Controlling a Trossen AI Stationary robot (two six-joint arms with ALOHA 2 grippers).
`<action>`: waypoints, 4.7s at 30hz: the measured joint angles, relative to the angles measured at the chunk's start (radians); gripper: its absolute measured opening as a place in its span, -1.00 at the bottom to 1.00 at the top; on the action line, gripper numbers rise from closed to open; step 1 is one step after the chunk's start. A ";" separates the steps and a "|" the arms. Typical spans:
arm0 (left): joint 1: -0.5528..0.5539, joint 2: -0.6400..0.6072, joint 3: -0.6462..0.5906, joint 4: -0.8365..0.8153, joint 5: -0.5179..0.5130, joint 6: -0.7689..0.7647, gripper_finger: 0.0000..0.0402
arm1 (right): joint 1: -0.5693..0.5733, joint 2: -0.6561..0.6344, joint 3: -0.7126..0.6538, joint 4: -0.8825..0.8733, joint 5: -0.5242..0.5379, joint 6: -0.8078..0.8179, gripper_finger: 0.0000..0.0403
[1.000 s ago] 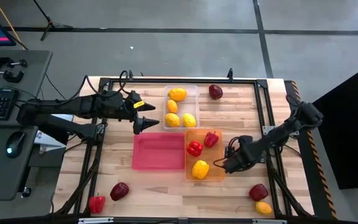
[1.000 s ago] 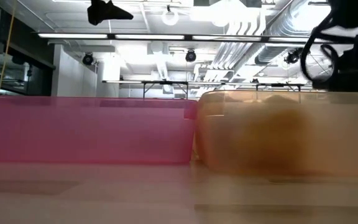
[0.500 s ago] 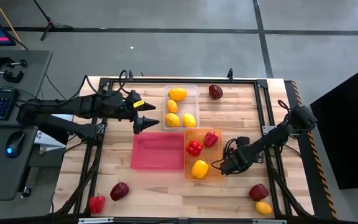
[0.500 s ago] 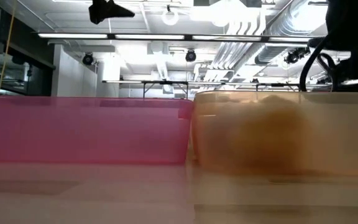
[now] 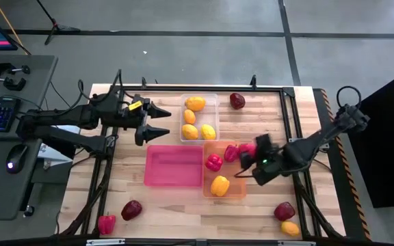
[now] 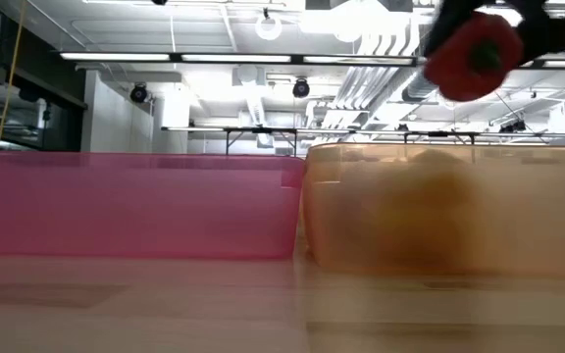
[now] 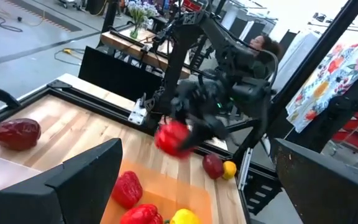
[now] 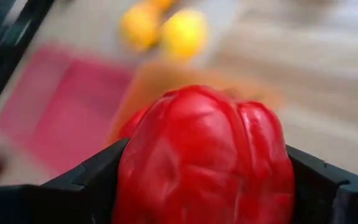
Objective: Sort produce into baskets
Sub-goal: Put the red bell pepper into the orange bin
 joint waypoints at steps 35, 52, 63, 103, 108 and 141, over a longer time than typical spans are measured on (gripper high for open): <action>-0.052 0.006 0.000 -0.109 -0.002 -0.123 0.97 | -0.196 0.087 -0.072 0.333 -0.360 -0.497 0.90; -0.285 0.116 0.002 -0.382 0.131 -0.490 0.97 | -0.213 -0.103 -0.060 0.309 -0.222 -0.695 0.89; -0.773 0.372 0.001 -0.922 0.431 -1.126 0.97 | -0.216 -0.095 -0.081 0.307 -0.140 -0.712 0.89; -0.966 0.713 -0.046 -0.506 0.725 -1.227 -0.99 | -0.261 -0.089 -0.082 0.305 -0.109 -0.808 0.89; -0.966 0.713 -0.082 -0.464 0.724 -1.233 -1.00 | -0.261 -0.089 -0.082 0.303 -0.106 -0.809 0.89; -0.471 0.546 -0.115 -0.944 0.315 -0.596 -1.00 | -0.261 -0.089 -0.082 0.293 -0.086 -0.797 0.89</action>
